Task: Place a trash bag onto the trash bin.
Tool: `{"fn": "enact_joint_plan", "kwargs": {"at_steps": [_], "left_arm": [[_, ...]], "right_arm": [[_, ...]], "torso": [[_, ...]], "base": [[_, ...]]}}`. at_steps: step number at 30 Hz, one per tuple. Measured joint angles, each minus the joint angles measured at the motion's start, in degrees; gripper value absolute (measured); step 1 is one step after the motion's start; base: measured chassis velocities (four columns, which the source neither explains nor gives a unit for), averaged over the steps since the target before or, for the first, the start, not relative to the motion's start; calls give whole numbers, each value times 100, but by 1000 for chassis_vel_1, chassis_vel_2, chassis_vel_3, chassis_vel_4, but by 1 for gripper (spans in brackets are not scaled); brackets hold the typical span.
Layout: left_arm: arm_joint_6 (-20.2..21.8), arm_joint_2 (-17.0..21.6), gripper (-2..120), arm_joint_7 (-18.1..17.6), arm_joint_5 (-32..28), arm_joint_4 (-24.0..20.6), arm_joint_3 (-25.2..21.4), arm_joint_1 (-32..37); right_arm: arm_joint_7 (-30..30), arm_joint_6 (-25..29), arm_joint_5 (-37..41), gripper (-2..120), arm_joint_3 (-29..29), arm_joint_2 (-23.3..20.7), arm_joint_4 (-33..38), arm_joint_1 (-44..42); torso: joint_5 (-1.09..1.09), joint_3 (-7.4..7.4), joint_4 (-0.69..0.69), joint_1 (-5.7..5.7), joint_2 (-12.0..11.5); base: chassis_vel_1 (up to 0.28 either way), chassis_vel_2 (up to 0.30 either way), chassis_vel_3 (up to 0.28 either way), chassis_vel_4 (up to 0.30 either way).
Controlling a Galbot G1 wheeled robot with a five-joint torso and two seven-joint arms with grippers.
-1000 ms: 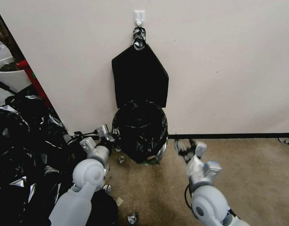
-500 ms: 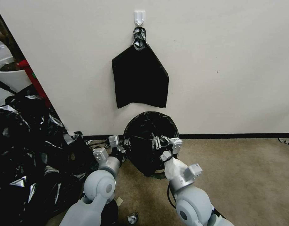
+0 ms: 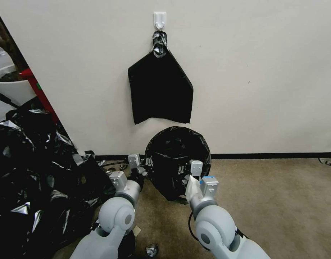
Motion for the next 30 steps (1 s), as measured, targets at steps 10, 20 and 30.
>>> {"fn": "enact_joint_plan", "kwargs": {"at_steps": [10, 20, 30], "left_arm": [[-106, 28, 3, 140, 258, -6, 141, 44], [-137, 23, 3, 170, 348, -6, 243, 56], [-108, -22, 3, 181, 422, 3, 405, 52]], "right_arm": [[617, -725, 990, 0, -279, 110, -661, 781], [700, -847, 997, 0, -215, 54, -1373, 1262], [683, -821, 808, 0, -62, 36, -1730, 1521]], "torso": [[0, 0, 0, 0, 0], [0, 0, 0, 0, 0], [1, 1, 0, 0, 0]], "base": [[0, 0, 0, 0], [0, 0, 0, 0], [0, 0, 0, 0]]}}
